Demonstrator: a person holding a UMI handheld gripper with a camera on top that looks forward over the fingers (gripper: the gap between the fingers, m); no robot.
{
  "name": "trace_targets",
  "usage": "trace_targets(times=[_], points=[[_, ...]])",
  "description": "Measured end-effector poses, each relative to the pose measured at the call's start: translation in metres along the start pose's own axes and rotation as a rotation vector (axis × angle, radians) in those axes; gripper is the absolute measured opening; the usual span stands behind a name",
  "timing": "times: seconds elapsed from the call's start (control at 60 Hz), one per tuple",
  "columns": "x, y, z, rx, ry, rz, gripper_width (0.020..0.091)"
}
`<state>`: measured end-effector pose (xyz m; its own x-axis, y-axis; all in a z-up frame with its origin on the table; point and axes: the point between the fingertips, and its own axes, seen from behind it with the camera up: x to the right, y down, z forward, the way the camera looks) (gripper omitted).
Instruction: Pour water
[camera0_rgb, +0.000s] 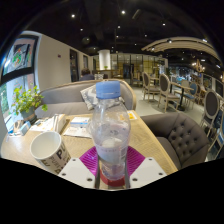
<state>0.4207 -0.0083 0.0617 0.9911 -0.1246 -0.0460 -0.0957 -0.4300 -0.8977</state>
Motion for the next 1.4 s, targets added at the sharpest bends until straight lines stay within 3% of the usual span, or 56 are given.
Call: trace_targets(times=[0.2, 0.4, 0.483, 0.517, 0.6, 0.65, 0.717, 0.95, 1.15, 1.4], points=[[0.004, 0.006, 0.007, -0.001, 0.007, 0.028, 0.0343], [0.006, 0.01, 0.001, -0.018, 0.027, 0.016, 0.0466], [0.006, 0.016, 0.002, -0.059, 0.042, 0.017, 0.051], [0.006, 0.021, 0.001, -0.091, 0.046, 0.02, 0.0568], [0.001, 0.025, -0.012, -0.118, 0.036, 0.037, 0.0867], [0.002, 0.025, -0.022, -0.128, 0.051, 0.049, 0.083], [0.006, 0.024, -0.039, -0.15, 0.078, 0.061, 0.0861], [-0.027, 0.024, -0.133, -0.203, 0.143, 0.103, 0.0856], [-0.065, 0.004, -0.223, -0.196, 0.224, 0.049, 0.0856], [-0.111, -0.024, -0.295, -0.154, 0.236, 0.038, 0.0855]])
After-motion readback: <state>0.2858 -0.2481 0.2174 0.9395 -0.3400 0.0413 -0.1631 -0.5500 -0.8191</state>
